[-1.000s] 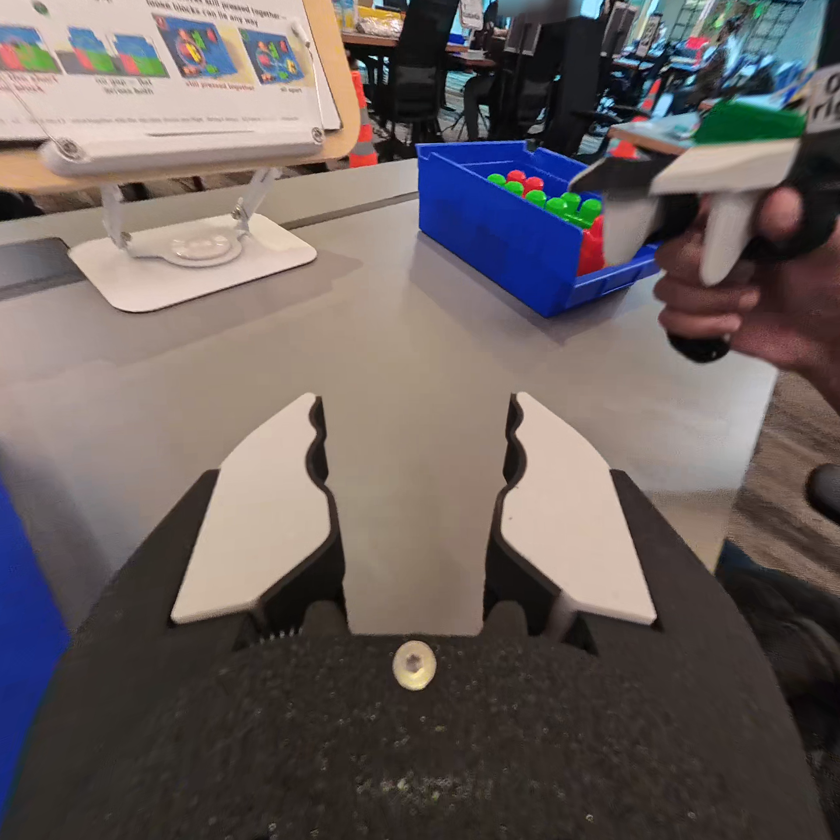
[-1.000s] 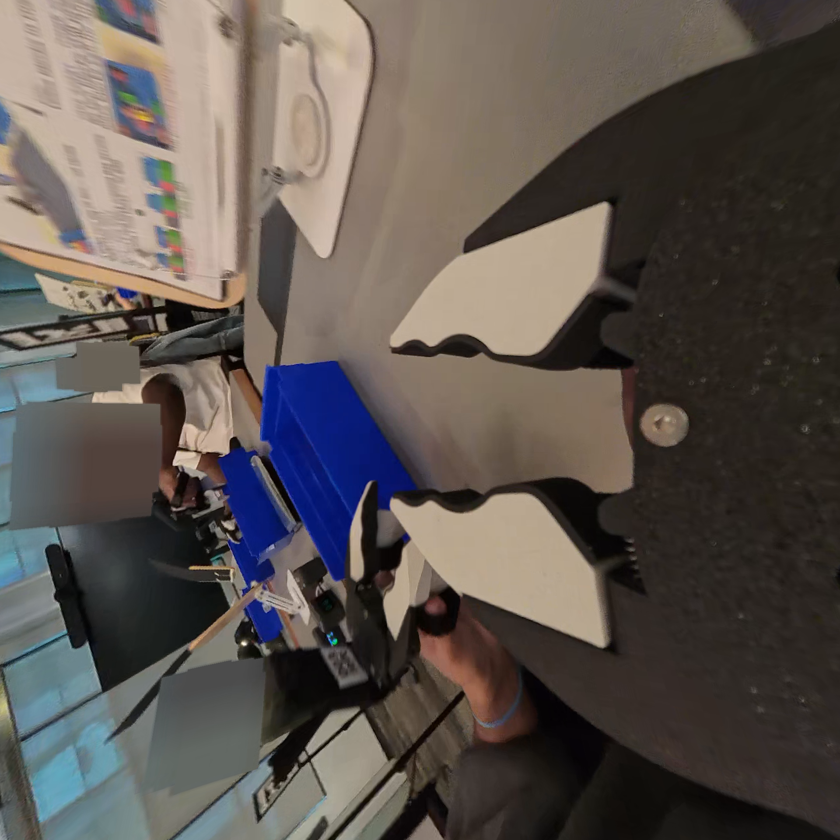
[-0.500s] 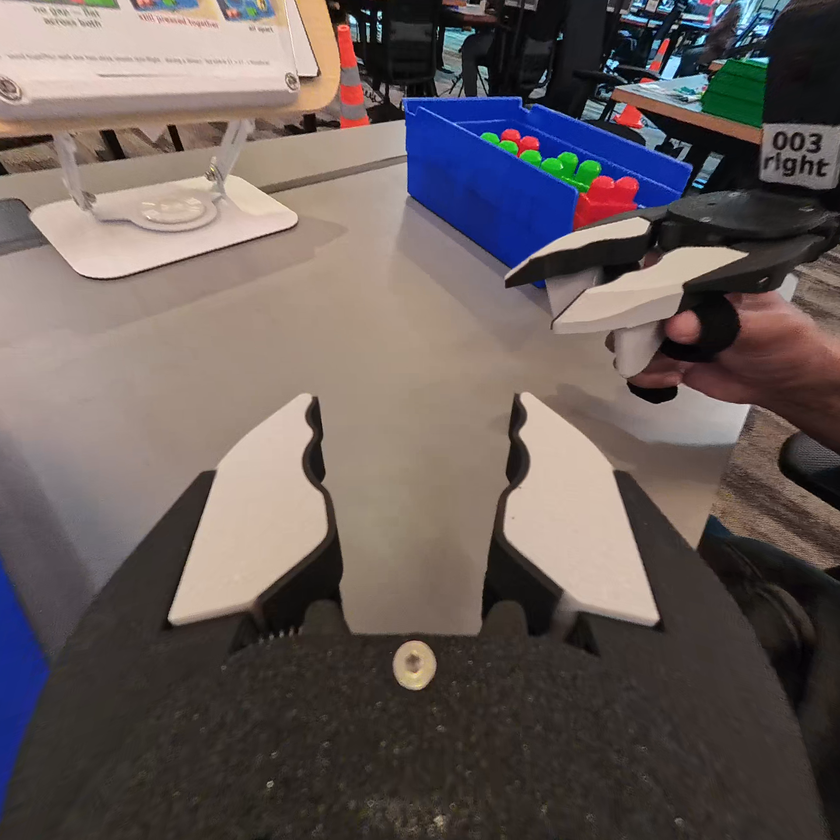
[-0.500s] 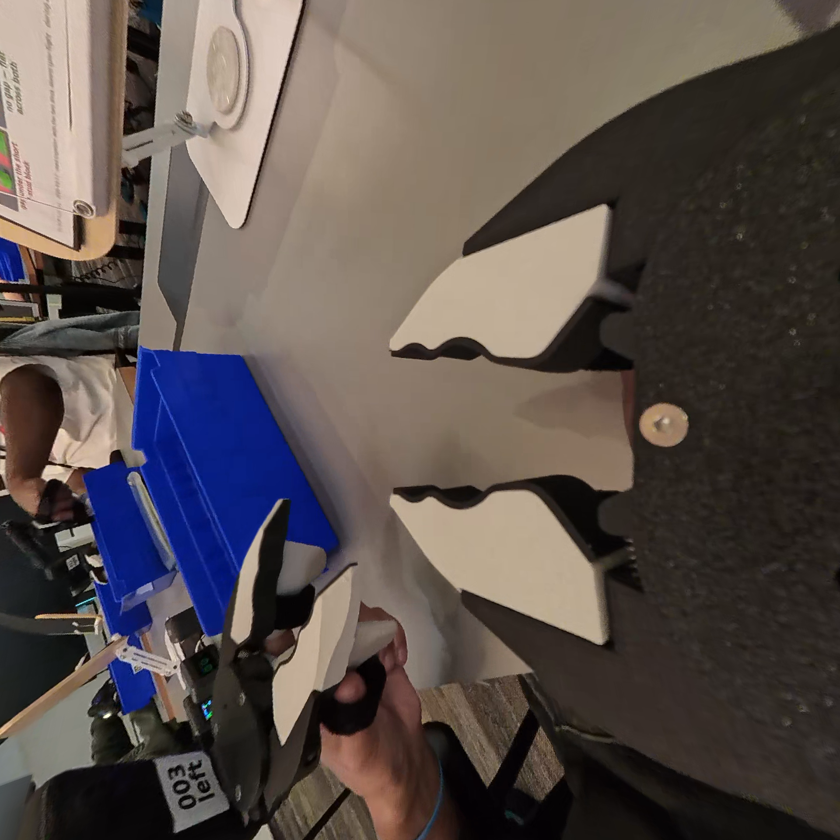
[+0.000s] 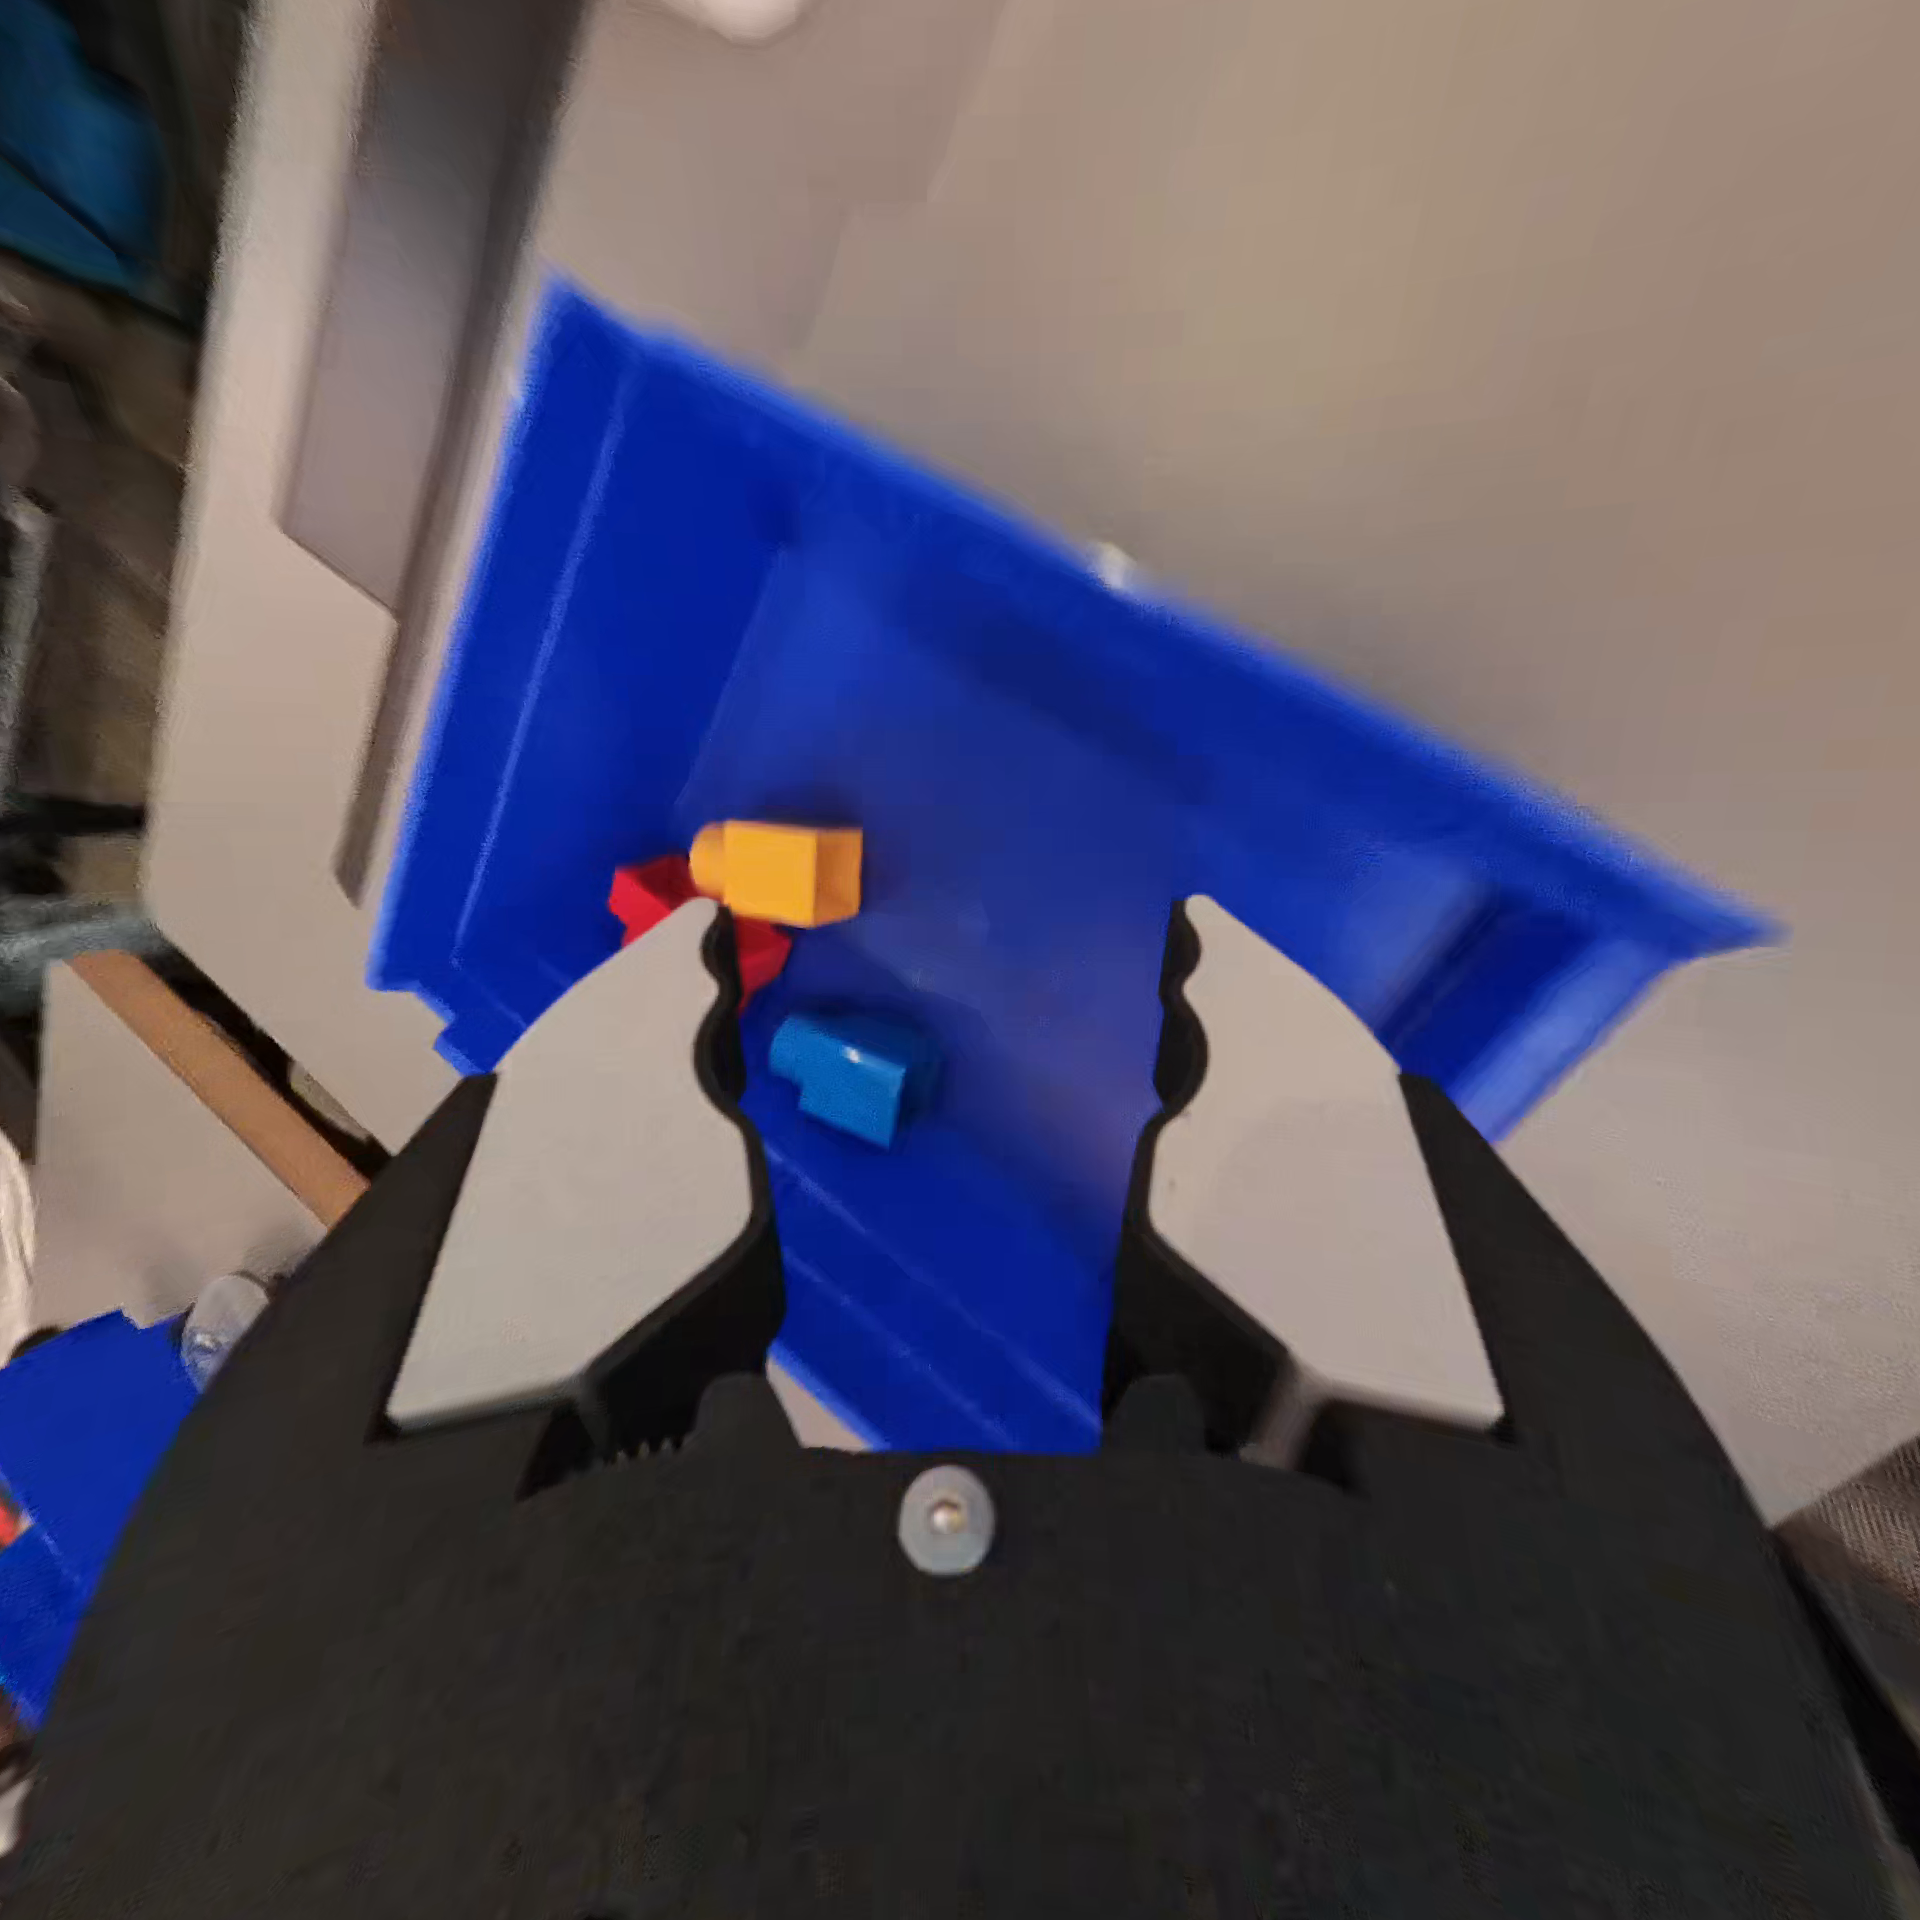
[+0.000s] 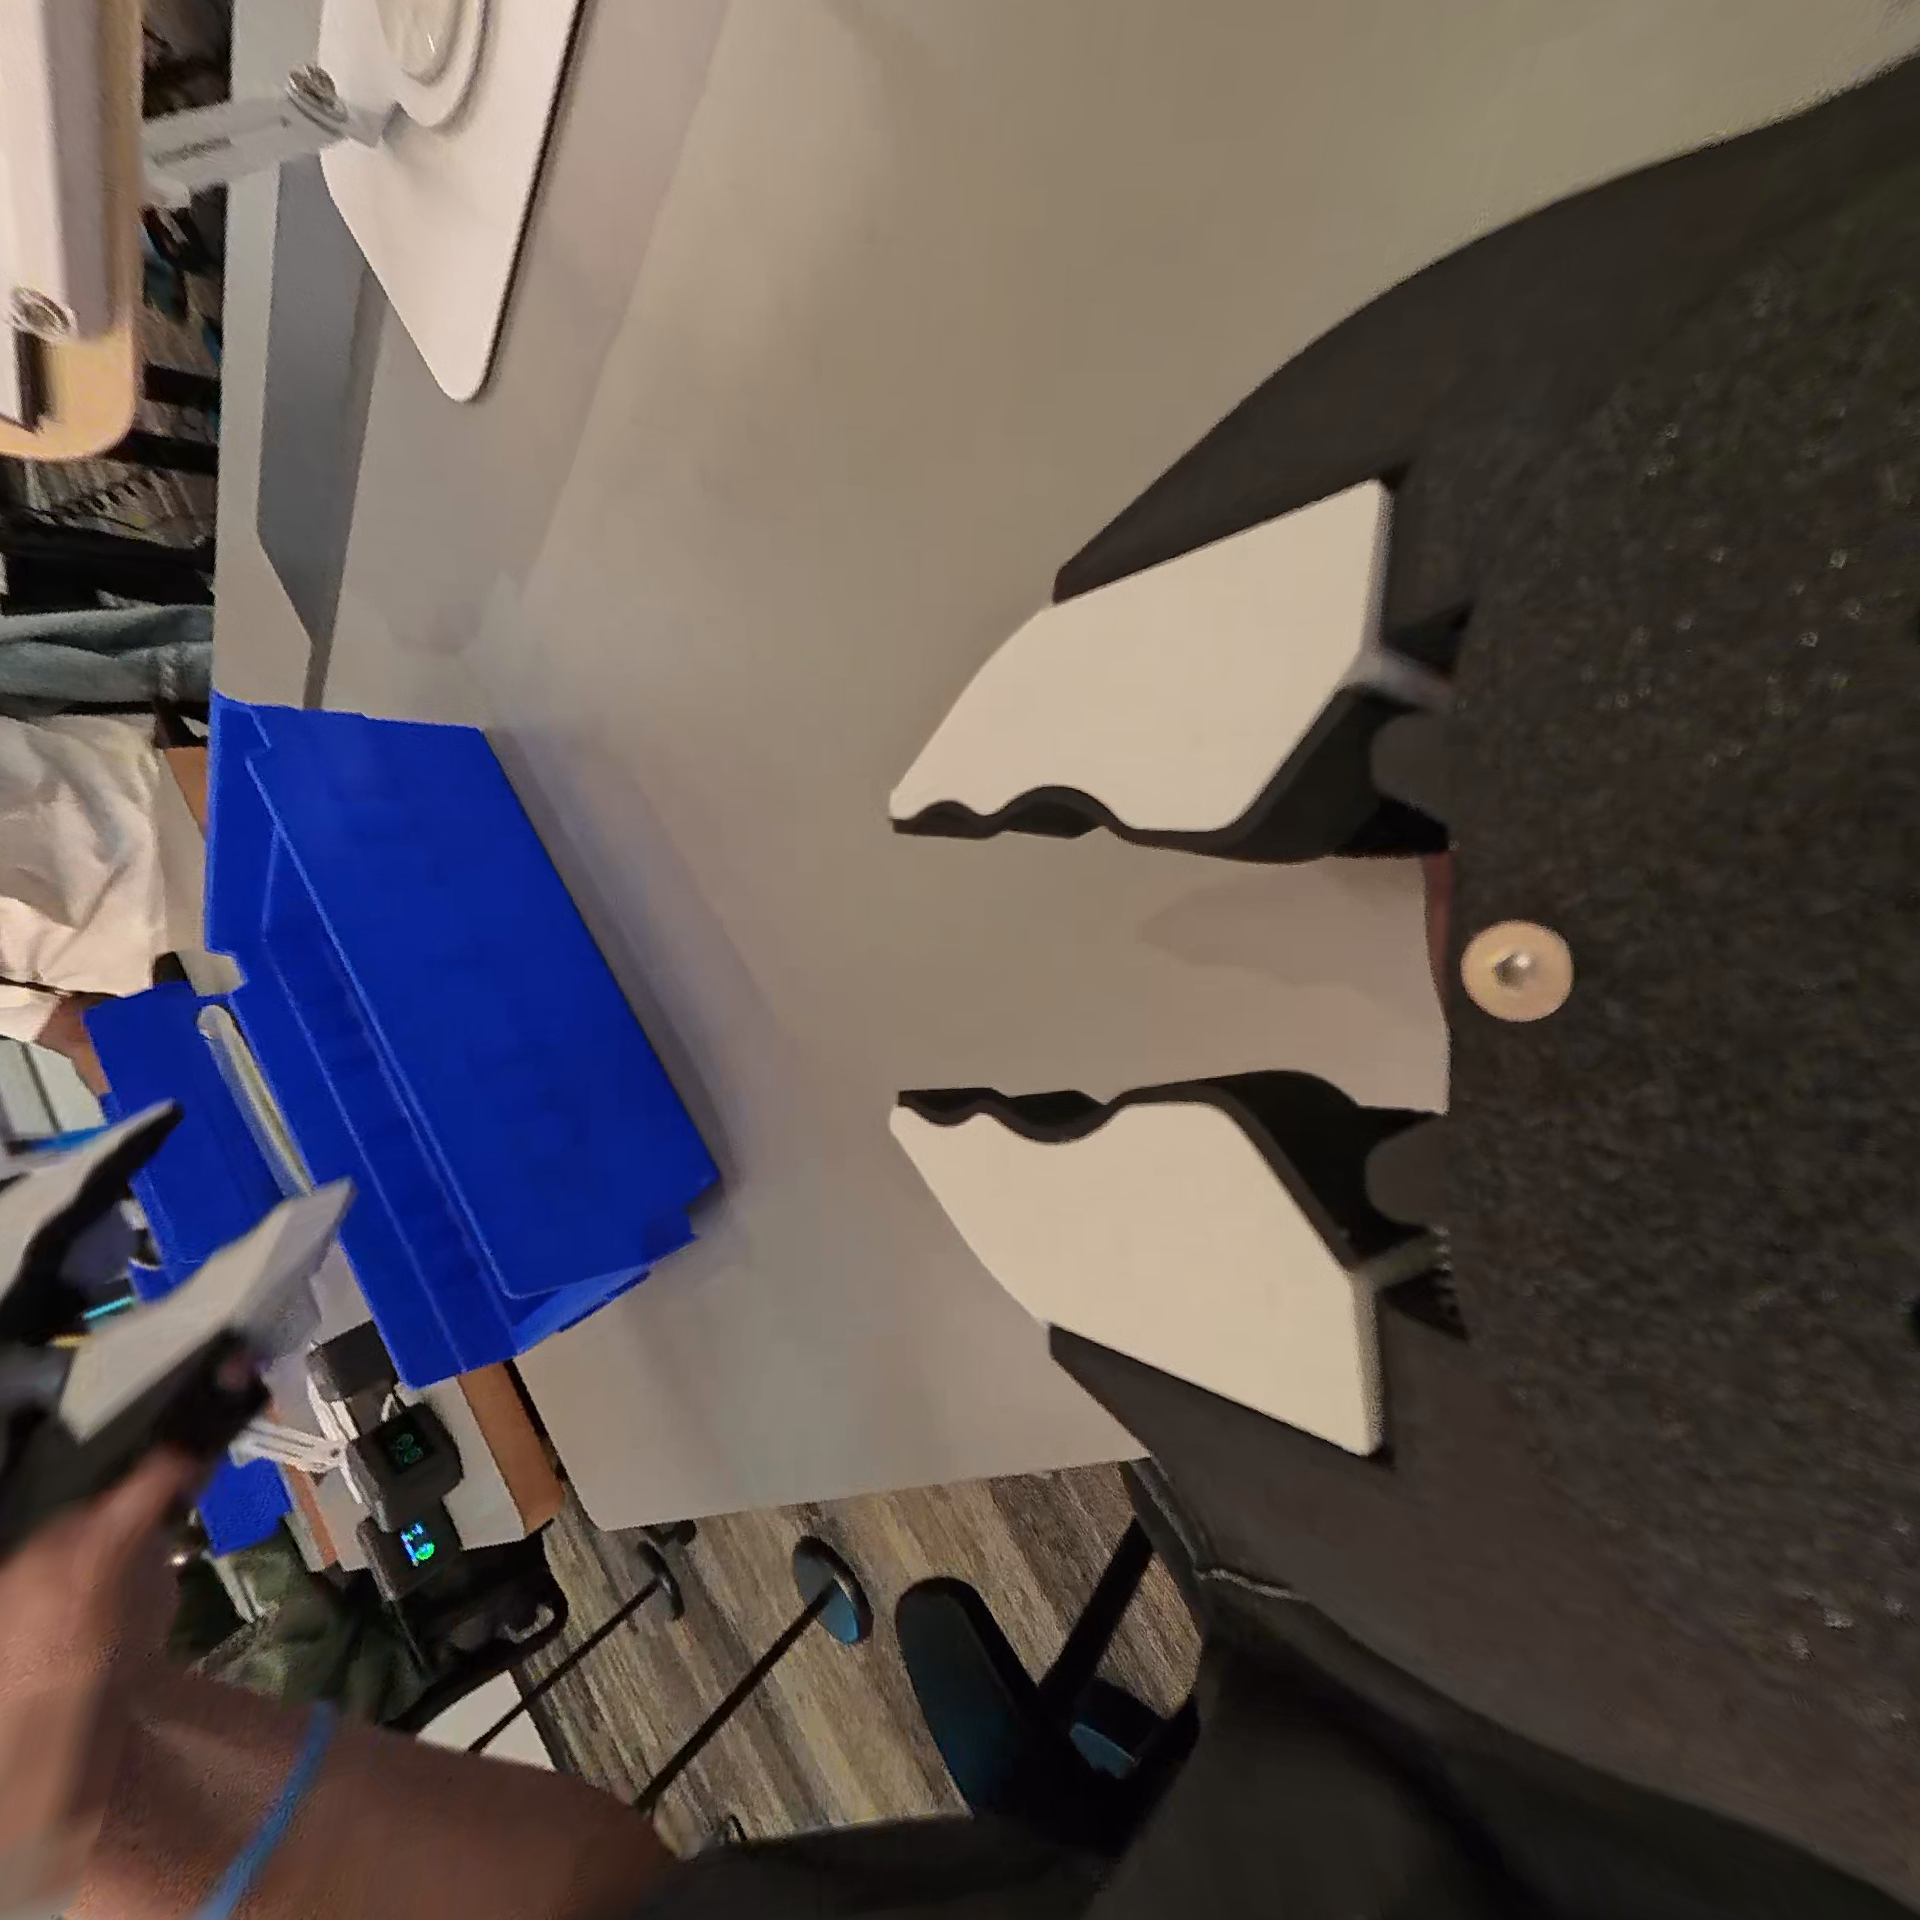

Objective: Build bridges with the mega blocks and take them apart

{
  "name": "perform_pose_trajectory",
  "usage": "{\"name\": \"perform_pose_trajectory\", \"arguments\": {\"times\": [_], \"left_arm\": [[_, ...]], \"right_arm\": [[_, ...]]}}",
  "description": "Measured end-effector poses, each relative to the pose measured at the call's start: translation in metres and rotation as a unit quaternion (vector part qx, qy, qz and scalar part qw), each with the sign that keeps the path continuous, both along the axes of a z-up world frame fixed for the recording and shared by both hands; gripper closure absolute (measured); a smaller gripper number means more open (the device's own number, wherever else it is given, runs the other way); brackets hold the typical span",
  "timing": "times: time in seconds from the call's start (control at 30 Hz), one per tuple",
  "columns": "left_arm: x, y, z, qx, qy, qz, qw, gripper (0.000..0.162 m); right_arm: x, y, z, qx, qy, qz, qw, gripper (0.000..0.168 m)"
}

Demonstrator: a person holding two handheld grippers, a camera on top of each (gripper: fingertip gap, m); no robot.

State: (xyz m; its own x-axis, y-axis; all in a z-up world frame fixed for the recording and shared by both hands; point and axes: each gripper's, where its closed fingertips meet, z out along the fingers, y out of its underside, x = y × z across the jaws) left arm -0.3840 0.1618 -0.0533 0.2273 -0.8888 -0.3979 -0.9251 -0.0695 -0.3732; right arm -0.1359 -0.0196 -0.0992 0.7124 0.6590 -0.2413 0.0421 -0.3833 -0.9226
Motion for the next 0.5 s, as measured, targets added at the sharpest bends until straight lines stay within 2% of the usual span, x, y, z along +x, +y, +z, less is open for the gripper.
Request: {"name": "perform_pose_trajectory", "arguments": {"times": [0.1,0.27,0.33,0.43,0.5], "left_arm": [[-0.015,0.043,-0.042,-0.082,0.098,0.001,0.992,0.087],[-0.028,0.105,-0.081,-0.108,0.16,0.013,0.981,0.093],[-0.035,0.118,-0.096,-0.122,0.18,0.019,0.976,0.093],[-0.044,0.12,-0.116,-0.161,0.205,0.024,0.965,0.094],[-0.048,0.121,-0.125,-0.16,0.226,0.021,0.961,0.099]], "right_arm": [[-0.003,-0.002,0.0,-0.003,0.003,0.008,1.0,0.123],[-0.004,-0.002,0.0,0.001,-0.004,0.01,1.0,0.123],[-0.005,-0.004,0.0,-0.002,0.002,0.012,1.0,0.124],[-0.006,-0.004,-0.004,-0.004,-0.006,0.015,1.0,0.124],[-0.005,-0.004,-0.004,-0.003,-0.007,0.014,1.0,0.124]]}}
